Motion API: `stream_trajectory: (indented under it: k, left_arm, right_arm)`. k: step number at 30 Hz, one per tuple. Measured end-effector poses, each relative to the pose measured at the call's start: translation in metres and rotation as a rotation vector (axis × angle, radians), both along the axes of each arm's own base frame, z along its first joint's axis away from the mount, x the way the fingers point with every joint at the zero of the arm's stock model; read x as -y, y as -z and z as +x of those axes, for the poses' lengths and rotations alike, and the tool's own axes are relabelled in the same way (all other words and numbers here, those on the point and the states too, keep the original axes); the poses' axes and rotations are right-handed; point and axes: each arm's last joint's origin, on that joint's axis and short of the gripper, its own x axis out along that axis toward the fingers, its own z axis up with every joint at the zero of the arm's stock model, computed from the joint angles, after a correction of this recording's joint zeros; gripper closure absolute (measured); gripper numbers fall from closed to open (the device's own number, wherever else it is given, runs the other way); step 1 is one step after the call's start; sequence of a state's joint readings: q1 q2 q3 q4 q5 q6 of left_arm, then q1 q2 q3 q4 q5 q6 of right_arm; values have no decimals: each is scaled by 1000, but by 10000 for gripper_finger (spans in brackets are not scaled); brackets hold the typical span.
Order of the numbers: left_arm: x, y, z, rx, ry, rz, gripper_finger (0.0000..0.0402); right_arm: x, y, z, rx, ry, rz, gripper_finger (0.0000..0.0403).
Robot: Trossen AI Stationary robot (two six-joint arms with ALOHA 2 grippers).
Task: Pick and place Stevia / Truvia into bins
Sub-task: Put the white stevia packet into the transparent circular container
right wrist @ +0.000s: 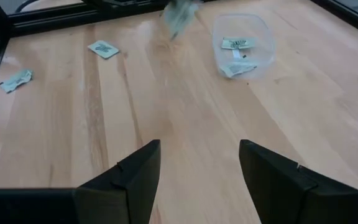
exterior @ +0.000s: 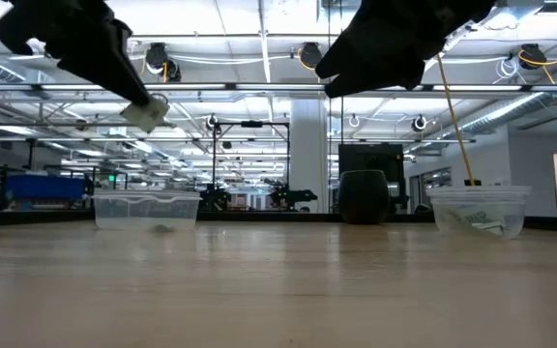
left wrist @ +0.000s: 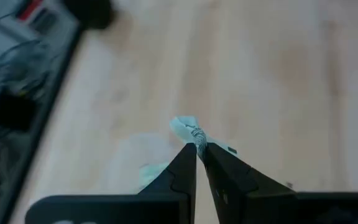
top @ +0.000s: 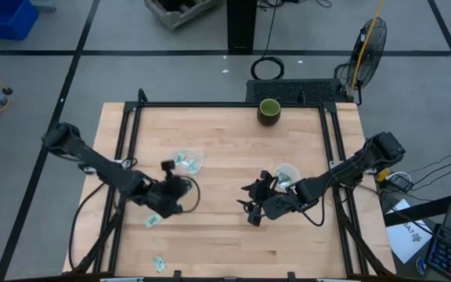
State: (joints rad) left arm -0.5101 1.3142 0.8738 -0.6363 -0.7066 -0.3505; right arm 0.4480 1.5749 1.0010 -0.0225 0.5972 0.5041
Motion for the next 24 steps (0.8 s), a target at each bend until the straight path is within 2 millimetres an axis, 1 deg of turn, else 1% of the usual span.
stream_trajectory:
  k: [3,6,10,14,16,19,24]
  left_arm:
    - [-14,-7,-7,7,-88,12,360]
    - [-30,-6,-8,-17,-179,18,360]
    - [-47,-1,-8,-59,-280,20,359]
    - [-62,13,-9,-102,-341,15,347]
    - [-68,19,-10,-106,-371,12,327]
    - [-75,27,-13,-125,-419,7,283]
    - [-76,31,-13,-118,-406,0,195]
  right_arm:
    - [0,0,0,0,0,0,193]
    - [0,0,0,3,0,1,193]
    - [0,0,0,3,0,2,193]
    - [0,0,0,3,0,2,193]
    - [0,0,0,3,0,2,193]
    - [0,0,0,3,0,2,193]
    - [0,0,0,3,0,1,193]
